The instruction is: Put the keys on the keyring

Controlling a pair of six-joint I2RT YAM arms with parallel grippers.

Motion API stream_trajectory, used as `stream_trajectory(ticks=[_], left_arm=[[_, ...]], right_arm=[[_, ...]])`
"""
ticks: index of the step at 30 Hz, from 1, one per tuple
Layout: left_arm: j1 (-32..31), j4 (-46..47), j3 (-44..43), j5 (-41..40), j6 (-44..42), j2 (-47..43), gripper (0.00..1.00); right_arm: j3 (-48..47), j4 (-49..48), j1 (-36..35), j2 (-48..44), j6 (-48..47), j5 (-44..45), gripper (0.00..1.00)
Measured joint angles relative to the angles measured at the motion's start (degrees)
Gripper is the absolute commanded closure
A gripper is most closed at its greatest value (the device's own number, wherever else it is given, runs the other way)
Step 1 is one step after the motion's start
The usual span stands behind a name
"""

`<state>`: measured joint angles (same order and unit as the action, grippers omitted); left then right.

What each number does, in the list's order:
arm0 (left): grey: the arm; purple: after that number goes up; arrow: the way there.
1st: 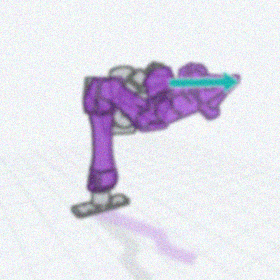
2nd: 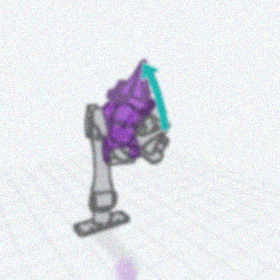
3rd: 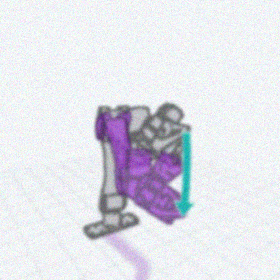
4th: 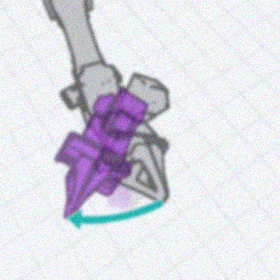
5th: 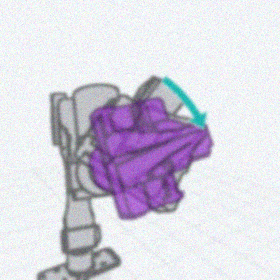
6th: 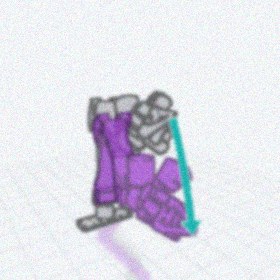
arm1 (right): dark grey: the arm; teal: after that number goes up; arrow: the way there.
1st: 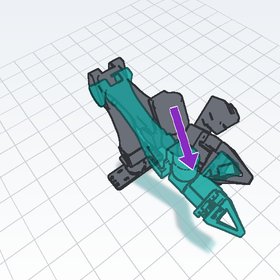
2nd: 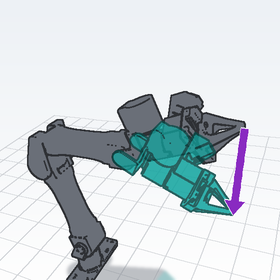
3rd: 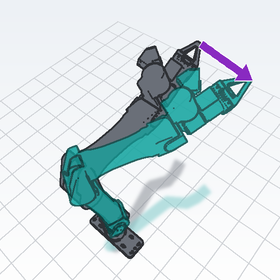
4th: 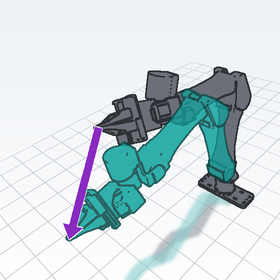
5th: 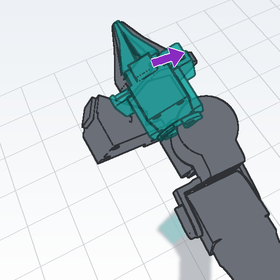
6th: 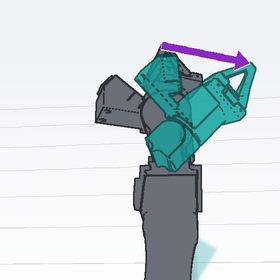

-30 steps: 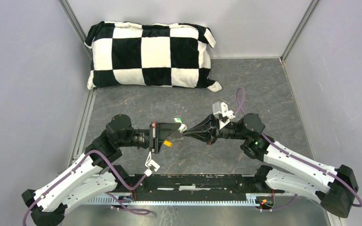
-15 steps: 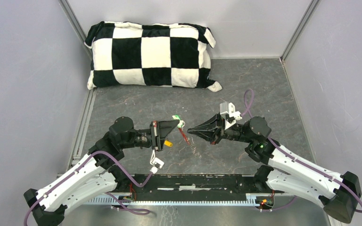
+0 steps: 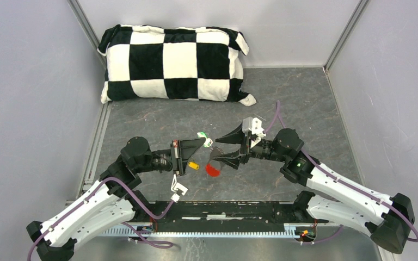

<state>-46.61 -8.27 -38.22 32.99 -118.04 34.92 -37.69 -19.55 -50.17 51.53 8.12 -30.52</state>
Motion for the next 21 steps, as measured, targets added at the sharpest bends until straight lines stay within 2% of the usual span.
stream_trajectory(ticks=[3, 16, 21], left_arm=[[0.0, 0.7, 0.1, 0.7, 0.0, -0.2, 0.98], [0.0, 1.2, 0.2, 1.6, 0.0, -0.1, 0.98], [0.0, 1.1, 0.2, 2.8, 0.0, -0.2, 0.98]], right_arm=[[-0.3, 0.0, 0.0, 0.6, -0.8, -0.5, 0.32], [-0.4, 1.6, 0.0, -0.8, -1.8, -5.1, 0.40], [-3.6, 9.9, 0.9, -1.1, -6.9, -4.9, 0.39]])
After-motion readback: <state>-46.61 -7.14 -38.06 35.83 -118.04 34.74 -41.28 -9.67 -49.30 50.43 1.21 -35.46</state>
